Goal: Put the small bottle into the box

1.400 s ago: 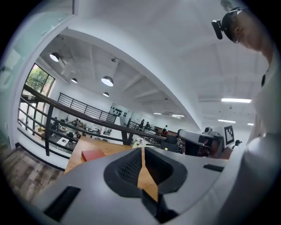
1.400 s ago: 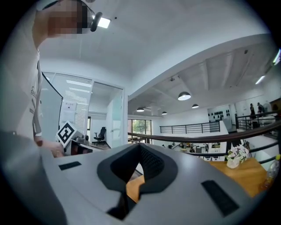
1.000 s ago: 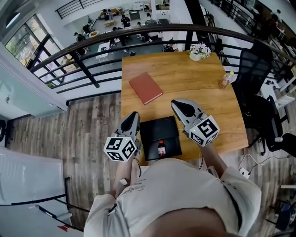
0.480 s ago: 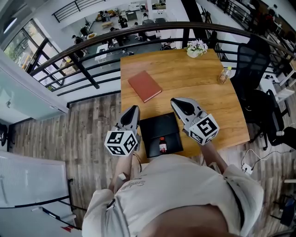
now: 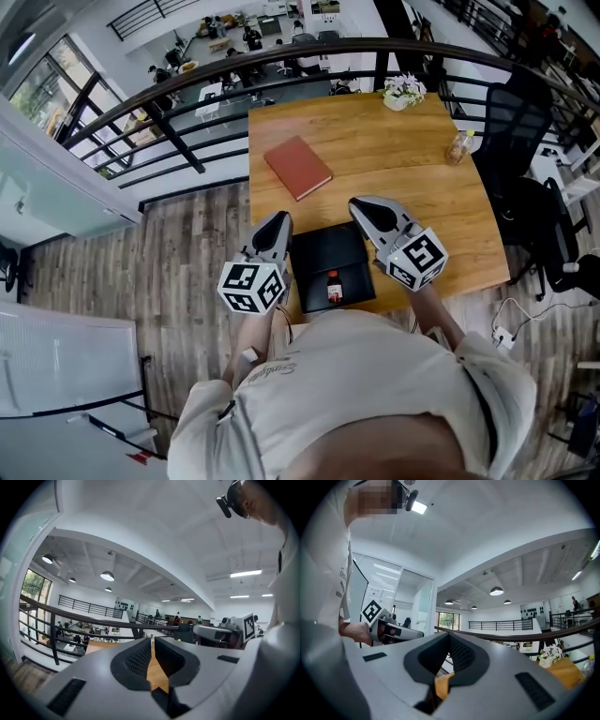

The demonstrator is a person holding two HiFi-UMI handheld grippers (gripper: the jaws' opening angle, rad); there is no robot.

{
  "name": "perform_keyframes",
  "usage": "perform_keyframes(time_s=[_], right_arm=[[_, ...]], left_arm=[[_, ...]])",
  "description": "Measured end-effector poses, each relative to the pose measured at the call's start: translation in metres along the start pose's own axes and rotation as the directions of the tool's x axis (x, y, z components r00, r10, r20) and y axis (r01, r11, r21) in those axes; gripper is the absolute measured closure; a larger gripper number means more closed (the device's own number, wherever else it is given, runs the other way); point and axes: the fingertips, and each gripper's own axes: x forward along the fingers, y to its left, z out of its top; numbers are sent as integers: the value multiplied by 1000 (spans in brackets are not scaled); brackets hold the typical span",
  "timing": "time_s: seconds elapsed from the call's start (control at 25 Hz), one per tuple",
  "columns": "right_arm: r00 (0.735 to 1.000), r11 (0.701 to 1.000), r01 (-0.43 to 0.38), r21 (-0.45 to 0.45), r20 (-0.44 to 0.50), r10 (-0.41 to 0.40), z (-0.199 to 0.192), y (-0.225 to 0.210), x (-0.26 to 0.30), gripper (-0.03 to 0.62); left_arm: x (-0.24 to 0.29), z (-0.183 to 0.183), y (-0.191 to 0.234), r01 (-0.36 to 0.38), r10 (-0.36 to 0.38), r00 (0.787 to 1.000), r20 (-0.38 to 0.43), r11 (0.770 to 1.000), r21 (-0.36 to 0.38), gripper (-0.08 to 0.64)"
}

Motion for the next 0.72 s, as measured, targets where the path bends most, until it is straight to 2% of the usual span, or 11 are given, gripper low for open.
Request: perform_keyframes(time_s=[0.08, 0.16, 0.28, 0.72], right_arm=[[1000, 1000, 3, 10, 0, -3, -1, 0, -1, 597], [1000, 1000, 6, 17, 3, -6, -1, 0, -2, 598], [1000, 1000, 11, 17, 5, -11, -2, 2, 0, 597], [999, 999, 29, 37, -46, -27, -36, 23, -4, 597]], left_arm=[[0, 3, -4, 28, -27, 1000, 11, 999, -45, 528], [-1, 5, -6, 43, -41, 999, 21, 997, -60, 528], [-1, 1, -1, 31, -31, 999, 9, 998, -53, 528], [-14, -33, 20, 14, -15, 1000, -11, 993, -116, 528]])
